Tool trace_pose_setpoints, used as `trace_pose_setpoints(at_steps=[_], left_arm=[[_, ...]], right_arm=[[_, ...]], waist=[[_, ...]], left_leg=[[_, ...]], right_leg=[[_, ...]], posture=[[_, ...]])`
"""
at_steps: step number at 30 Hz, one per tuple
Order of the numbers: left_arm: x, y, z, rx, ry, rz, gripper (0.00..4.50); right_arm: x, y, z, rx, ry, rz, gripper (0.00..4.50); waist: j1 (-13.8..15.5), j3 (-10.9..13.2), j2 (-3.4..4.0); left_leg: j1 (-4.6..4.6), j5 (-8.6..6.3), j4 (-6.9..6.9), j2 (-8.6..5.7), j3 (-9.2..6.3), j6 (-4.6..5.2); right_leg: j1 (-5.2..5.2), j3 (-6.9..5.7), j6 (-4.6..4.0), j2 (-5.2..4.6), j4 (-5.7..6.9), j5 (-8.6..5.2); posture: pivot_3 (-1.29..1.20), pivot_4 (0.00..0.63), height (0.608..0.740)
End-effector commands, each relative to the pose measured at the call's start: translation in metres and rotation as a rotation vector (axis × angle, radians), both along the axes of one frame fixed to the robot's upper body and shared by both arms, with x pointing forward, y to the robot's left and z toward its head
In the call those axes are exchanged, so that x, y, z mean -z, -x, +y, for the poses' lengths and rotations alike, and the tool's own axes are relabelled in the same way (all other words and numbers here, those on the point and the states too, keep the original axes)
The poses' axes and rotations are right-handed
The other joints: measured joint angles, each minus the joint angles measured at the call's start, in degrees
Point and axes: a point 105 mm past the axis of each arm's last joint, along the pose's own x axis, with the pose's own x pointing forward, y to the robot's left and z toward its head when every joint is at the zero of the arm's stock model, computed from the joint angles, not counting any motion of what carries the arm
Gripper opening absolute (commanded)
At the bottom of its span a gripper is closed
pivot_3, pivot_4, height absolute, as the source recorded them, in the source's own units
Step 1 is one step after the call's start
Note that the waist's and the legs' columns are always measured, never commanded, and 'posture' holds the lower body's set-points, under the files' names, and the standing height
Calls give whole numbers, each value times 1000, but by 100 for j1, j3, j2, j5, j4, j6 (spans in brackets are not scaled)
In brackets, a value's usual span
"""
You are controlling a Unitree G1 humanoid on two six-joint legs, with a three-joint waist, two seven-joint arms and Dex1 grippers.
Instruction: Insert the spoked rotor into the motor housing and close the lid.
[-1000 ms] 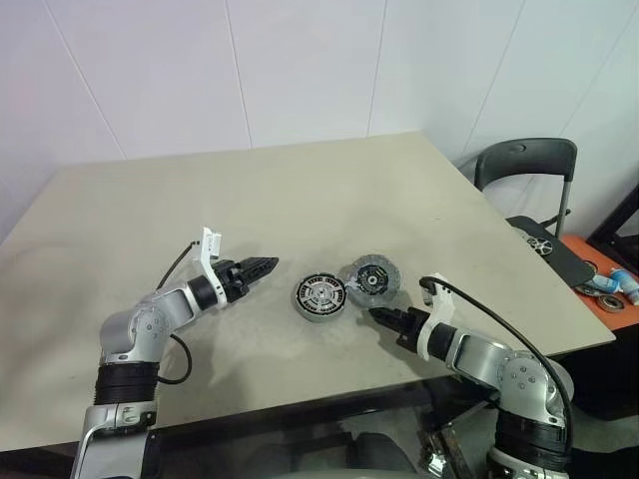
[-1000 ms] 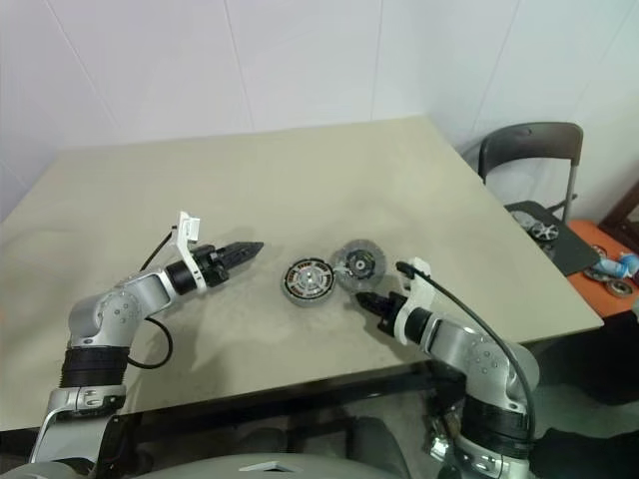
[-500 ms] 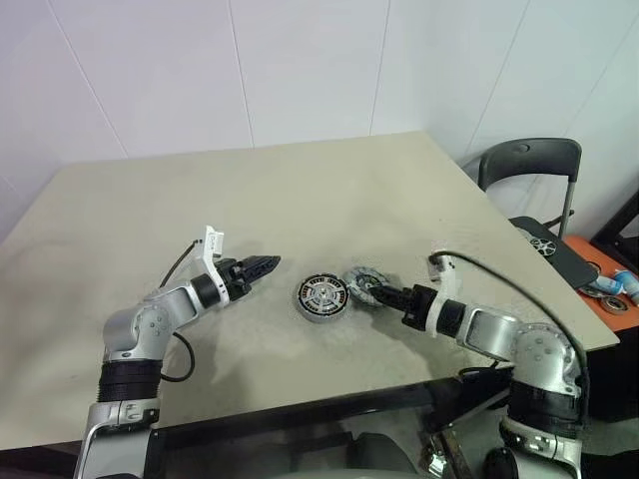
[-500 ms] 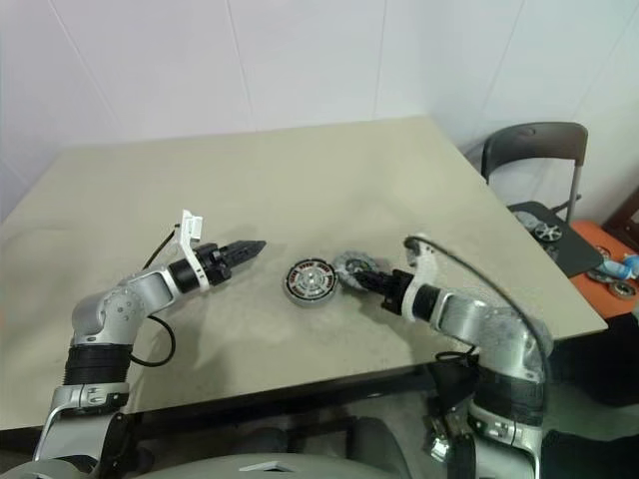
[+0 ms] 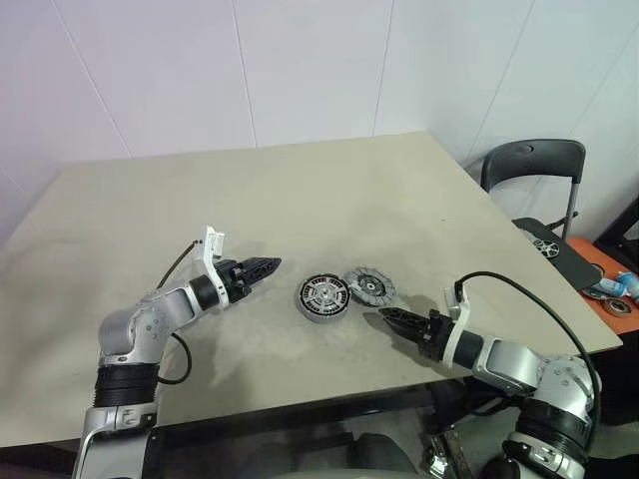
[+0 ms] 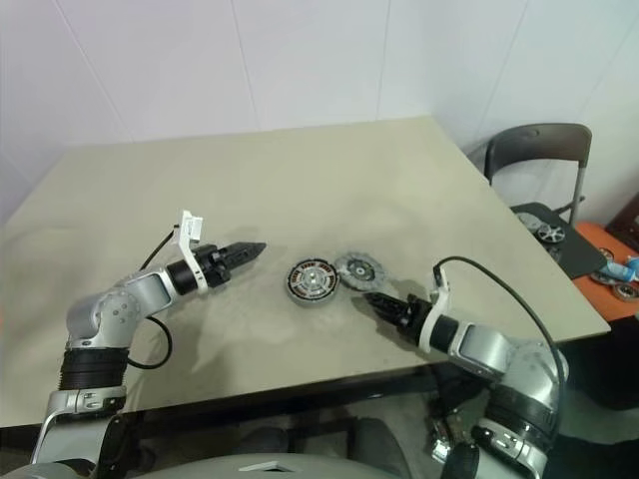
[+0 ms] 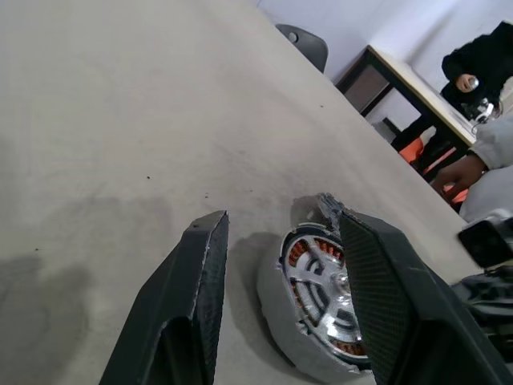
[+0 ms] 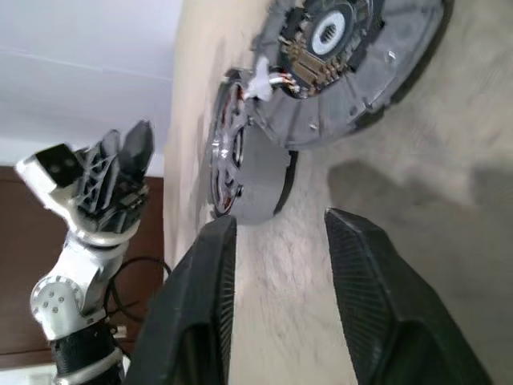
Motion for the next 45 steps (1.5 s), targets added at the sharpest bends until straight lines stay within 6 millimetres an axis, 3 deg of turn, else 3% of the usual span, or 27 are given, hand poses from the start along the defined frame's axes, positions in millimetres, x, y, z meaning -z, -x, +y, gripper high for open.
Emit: trace_pose_setpoints(at_steps=[1,6,10,22,31,35,38,45], left_arm=[[-22,-1,-4,6,4,-60,2325],[-25,-2,-5,1,-3,-57,2325],[-26,-3,-5,-3,-4,-55,2325],[-24,-4,-4,-5,4,-49,2325],[-18,-4,-6,-3,11,-41,2325],[-16,-3,-6,-6,10,-38,2325],[-15,-4,-5,-8,9,-39,2325],[-14,-4,-3,-13,9,-41,2325]], right_arm=[[-6,-13,2,44,25,-28,1863],[-7,-31,-4,145,70,-40,1863],[-1,-34,-7,184,116,-28,1863],[2,-40,6,207,135,-44,1863],[5,-58,9,247,97,-29,1863],[13,-58,16,228,99,3,1037],[12,-57,23,197,87,-8,73],[-3,-57,33,112,108,-88,27]], waist=[[-1,0,0],[-11,0,0],[-10,0,0],[-136,-2,-3],[-151,-3,-4],[-183,-5,-13],[-256,-5,-12],[-305,-2,-4]], left_leg=[[-1,0,0,0,0,0],[2,0,0,1,0,0],[1,0,-2,1,0,0],[8,0,2,2,3,0],[23,0,7,5,15,-1],[60,0,3,9,20,0],[107,-3,-10,14,18,0],[107,-3,-23,17,21,1]], right_leg=[[0,0,0,0,-2,0],[0,0,0,2,1,0],[0,0,-3,2,-1,2],[5,2,1,4,4,0],[16,8,1,7,11,-1],[50,12,1,10,7,-2],[133,11,-18,10,-20,-18],[96,-3,8,2,-20,-8]], posture=[[0,0,740],[0,0,740],[0,0,740],[0,0,740],[0,0,740],[0,0,740],[0,0,740],[0,0,740]])
